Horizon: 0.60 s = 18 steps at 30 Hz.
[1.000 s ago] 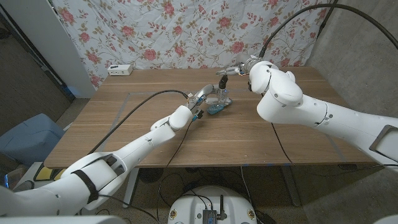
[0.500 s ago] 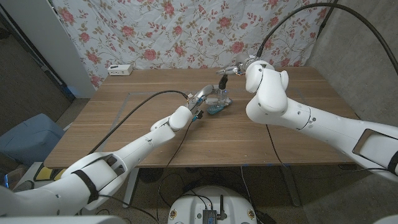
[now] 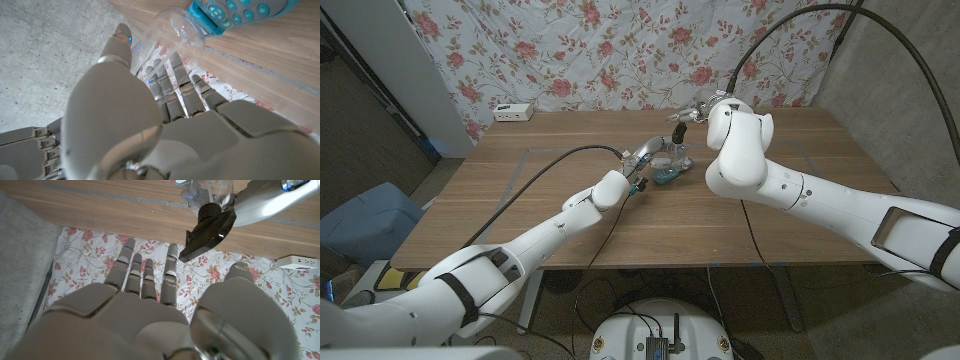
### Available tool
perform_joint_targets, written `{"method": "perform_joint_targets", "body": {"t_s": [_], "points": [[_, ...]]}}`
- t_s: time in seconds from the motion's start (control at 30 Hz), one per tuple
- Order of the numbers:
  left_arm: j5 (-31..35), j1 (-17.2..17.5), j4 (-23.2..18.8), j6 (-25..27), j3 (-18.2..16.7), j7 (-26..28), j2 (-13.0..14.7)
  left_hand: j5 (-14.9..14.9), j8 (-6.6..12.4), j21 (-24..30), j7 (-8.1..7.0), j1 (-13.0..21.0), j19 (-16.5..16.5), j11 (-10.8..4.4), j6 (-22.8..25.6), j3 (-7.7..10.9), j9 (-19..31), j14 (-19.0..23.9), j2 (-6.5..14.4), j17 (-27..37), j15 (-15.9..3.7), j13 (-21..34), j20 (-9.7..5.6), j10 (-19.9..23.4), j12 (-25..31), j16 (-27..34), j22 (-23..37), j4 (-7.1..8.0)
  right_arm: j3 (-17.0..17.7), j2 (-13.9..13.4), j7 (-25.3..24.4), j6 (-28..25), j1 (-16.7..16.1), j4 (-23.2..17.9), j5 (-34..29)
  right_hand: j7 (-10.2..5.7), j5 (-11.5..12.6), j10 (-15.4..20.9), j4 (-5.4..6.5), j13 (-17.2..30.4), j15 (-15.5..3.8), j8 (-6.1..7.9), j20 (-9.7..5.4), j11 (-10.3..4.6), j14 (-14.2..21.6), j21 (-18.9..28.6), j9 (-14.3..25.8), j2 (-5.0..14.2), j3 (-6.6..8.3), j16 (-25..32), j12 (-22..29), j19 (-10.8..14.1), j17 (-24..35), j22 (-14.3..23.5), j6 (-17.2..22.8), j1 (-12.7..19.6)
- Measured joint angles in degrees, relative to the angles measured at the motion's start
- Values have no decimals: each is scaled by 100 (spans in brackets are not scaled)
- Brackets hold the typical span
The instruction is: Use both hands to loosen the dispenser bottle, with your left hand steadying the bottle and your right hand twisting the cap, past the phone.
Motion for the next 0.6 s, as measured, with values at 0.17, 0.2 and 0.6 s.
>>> {"method": "perform_joint_targets", "body": {"t_s": [0.17, 0.2, 0.6], "points": [[0, 13, -14, 0, 1, -5, 0, 2, -7, 0, 0, 0, 0, 0, 0, 0, 0, 0, 0, 0, 0, -5, 0, 0, 0, -2, 0, 0, -74, 71, 242, 0, 28, 131, -304, 0, 0, 0, -27, 0, 0, 0, 0, 0, 0, 0, 0, 1, 27, 0, 0, 0, 0, 0, 0, 1], [0, 16, -19, 0, 1, -5, 0, 2, -9, 0, 0, 0, 0, 0, 0, 0, 0, 0, 0, 0, 0, -6, 0, 0, -1, -10, 0, 0, -88, 97, 333, 4, 31, 169, -419, 0, 0, 0, -25, 0, 0, 0, 0, 0, 0, 0, 0, 2, 25, 0, 0, 0, 0, 0, 0, 2], [-11, 59, -61, 47, -2, -5, 9, 22, -15, 0, 0, 0, 0, 0, 0, 0, 0, -1, 0, 0, -1, -13, 0, 0, -4, -18, 0, 0, 210, 405, 895, 422, -249, 490, -1176, -22, 0, 0, -215, 0, -21, 0, 21, -1, 20, 0, 27, 44, 122, 0, 0, 22, -28, 0, -22, 231]]}}
